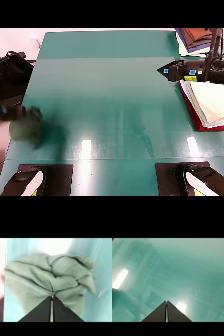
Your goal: Fold the shirts.
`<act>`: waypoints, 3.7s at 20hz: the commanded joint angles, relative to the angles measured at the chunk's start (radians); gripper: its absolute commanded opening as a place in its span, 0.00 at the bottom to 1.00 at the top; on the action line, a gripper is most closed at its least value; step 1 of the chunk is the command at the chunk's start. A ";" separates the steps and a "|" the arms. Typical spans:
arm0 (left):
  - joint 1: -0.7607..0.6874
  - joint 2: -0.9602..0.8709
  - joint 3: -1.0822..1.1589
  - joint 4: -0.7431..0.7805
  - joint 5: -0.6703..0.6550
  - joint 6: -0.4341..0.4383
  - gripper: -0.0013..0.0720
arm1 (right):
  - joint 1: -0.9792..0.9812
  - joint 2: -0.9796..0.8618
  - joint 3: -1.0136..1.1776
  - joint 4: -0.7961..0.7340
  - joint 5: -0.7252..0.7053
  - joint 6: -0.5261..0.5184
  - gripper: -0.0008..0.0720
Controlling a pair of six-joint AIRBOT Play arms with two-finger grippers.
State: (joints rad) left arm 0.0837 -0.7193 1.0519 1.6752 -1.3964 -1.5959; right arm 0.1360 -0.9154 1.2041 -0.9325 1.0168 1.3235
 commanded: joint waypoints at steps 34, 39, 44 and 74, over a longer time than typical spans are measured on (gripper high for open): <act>-0.069 -0.724 0.280 -0.436 0.362 -0.026 0.86 | 0.000 -0.127 0.362 -0.087 0.105 0.023 0.04; -0.048 -0.753 0.129 -0.507 0.507 0.037 0.86 | 0.000 -0.159 0.361 -0.085 0.125 0.023 0.04; -0.052 -0.843 0.129 -0.813 0.547 0.256 0.86 | 0.000 -0.160 0.360 -0.083 0.143 0.023 0.04; -0.054 -0.695 0.298 -0.764 0.408 0.322 0.05 | -0.071 -0.536 -0.007 0.148 0.094 -0.060 0.04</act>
State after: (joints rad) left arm 0.0292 -1.4982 1.3216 0.8711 -0.9825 -1.2739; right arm 0.0860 -1.5082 1.0992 -0.6949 1.0527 1.2793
